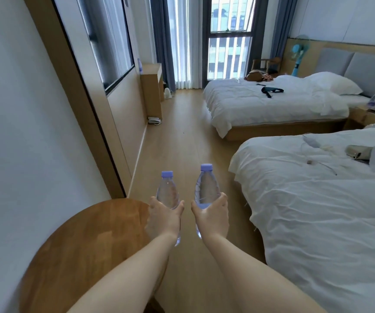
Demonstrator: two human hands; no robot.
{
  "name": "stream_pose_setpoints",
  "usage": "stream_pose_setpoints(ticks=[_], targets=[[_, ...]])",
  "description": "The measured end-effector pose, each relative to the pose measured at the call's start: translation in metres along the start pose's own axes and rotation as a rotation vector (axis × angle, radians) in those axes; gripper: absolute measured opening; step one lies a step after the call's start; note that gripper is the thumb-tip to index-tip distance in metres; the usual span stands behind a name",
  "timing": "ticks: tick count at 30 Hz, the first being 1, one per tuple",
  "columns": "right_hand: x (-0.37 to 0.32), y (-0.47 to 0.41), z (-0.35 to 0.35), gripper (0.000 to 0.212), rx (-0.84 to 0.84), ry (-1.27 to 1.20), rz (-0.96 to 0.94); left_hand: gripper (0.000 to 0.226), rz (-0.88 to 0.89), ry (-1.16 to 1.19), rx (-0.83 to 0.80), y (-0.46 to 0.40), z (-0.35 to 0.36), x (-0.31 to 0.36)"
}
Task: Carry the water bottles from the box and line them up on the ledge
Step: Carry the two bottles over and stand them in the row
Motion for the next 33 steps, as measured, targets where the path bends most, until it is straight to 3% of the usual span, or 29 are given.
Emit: stream_pose_setpoints(ticks=[12,21,33], targets=[[-0.018,-0.275,0.075,0.084,-0.011,0.033,-0.008,0.069,-0.025,0.105,-0.023,-0.199,0.151,0.144],[-0.069,-0.48,0.119,0.082,-0.073,0.078,-0.065,0.069,-0.077,0.317,0.07,-0.352,0.208,0.252],[-0.125,-0.729,0.269,0.089,-0.051,0.143,-0.082,0.066,-0.04,0.233,0.068,-0.617,0.294,0.358]])
Point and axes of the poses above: each hand's wrist, its own y-axis away from the middle knuckle, its own z-axis out of the palm, x = y × z, the point moved 8 cm from there along -y, towards the middle knuckle, and after that the axes turned 2 degrees about -y, right-handed, at the moved point
